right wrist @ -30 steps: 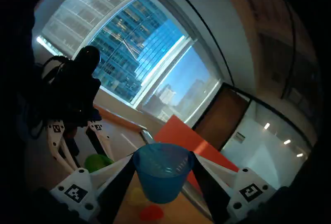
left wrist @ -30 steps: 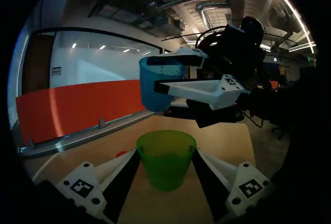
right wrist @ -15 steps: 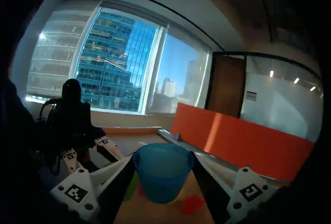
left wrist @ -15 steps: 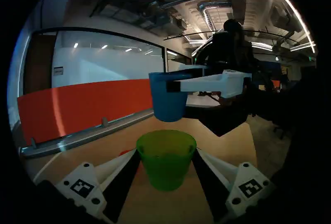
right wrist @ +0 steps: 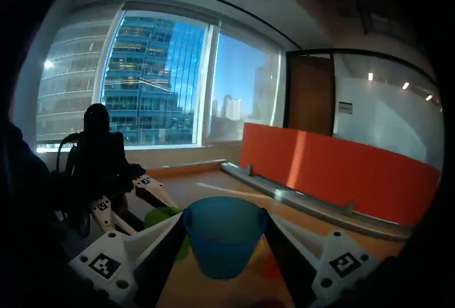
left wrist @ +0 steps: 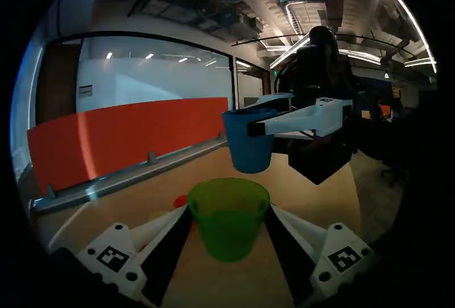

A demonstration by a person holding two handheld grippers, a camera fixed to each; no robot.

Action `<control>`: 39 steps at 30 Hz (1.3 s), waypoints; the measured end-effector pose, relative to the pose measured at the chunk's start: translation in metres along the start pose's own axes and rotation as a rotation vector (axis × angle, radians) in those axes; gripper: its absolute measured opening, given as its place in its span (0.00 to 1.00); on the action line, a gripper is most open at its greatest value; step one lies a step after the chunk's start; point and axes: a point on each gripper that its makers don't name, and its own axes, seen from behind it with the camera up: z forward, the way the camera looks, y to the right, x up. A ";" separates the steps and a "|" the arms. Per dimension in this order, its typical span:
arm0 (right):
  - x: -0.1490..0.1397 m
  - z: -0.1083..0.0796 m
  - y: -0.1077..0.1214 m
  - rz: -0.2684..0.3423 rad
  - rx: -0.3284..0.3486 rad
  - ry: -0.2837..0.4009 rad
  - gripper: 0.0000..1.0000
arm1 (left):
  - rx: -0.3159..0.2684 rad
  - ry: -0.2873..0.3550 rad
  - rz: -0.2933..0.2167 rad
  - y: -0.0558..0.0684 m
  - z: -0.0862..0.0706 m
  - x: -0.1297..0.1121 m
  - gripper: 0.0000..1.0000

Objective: Pour water

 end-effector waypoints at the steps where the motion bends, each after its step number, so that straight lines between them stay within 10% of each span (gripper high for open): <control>1: -0.004 0.000 -0.001 0.007 0.006 -0.005 0.92 | 0.001 -0.010 -0.004 -0.001 0.000 -0.005 0.85; 39: -0.198 0.041 0.004 0.041 0.100 -0.344 0.92 | -0.010 -0.327 -0.028 -0.033 0.019 -0.141 0.85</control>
